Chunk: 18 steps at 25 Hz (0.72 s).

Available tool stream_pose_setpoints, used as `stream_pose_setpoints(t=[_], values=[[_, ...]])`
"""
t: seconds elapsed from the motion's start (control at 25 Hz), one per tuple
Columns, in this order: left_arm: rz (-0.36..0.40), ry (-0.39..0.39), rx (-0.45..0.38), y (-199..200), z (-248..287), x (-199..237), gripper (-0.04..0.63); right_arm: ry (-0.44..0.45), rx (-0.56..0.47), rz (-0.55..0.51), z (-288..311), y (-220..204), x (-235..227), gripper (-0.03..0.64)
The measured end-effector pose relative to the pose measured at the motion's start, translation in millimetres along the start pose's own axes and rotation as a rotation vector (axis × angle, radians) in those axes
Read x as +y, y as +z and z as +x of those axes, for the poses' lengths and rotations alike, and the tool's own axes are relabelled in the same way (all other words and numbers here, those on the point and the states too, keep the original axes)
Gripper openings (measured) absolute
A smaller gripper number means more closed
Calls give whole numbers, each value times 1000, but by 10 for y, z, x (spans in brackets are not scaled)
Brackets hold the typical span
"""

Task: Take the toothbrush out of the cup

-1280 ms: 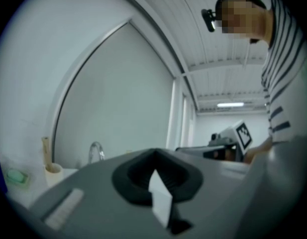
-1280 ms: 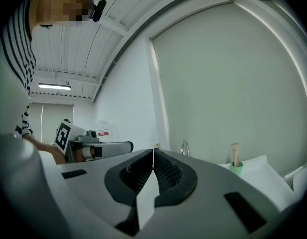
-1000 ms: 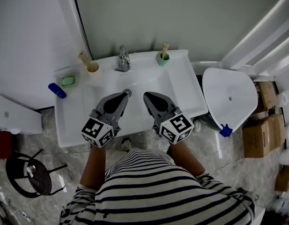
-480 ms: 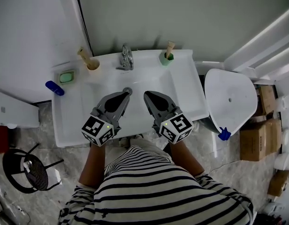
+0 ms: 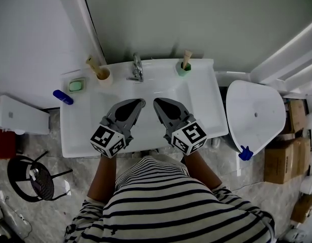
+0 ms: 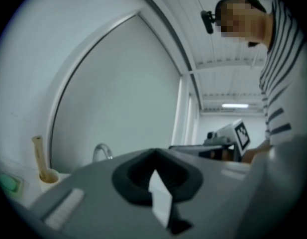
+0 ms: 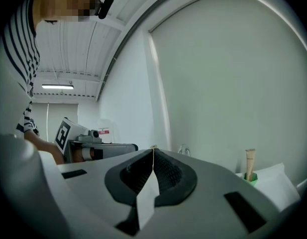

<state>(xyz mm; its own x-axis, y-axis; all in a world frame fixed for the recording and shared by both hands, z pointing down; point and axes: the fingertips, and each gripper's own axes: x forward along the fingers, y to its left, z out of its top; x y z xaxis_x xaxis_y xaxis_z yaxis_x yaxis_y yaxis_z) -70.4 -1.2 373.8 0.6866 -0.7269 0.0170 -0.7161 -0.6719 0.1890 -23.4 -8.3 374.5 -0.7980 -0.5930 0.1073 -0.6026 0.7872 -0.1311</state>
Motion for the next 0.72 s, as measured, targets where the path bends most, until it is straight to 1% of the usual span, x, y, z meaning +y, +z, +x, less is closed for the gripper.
stream_pose_setpoints(t=[0.24, 0.48, 0.6, 0.72], values=[[10, 35, 10, 6, 69, 5, 8, 60, -4, -12, 39, 6, -24, 8], [0, 80, 14, -60, -40, 123, 8, 101, 5, -11, 161, -41, 21, 8], [-4, 91, -1, -10, -55, 236, 8, 98, 2, -16, 232, -3, 3, 8], [3, 69, -2, 34, -49, 311, 8, 77, -4, -12, 320, 33, -17, 8]])
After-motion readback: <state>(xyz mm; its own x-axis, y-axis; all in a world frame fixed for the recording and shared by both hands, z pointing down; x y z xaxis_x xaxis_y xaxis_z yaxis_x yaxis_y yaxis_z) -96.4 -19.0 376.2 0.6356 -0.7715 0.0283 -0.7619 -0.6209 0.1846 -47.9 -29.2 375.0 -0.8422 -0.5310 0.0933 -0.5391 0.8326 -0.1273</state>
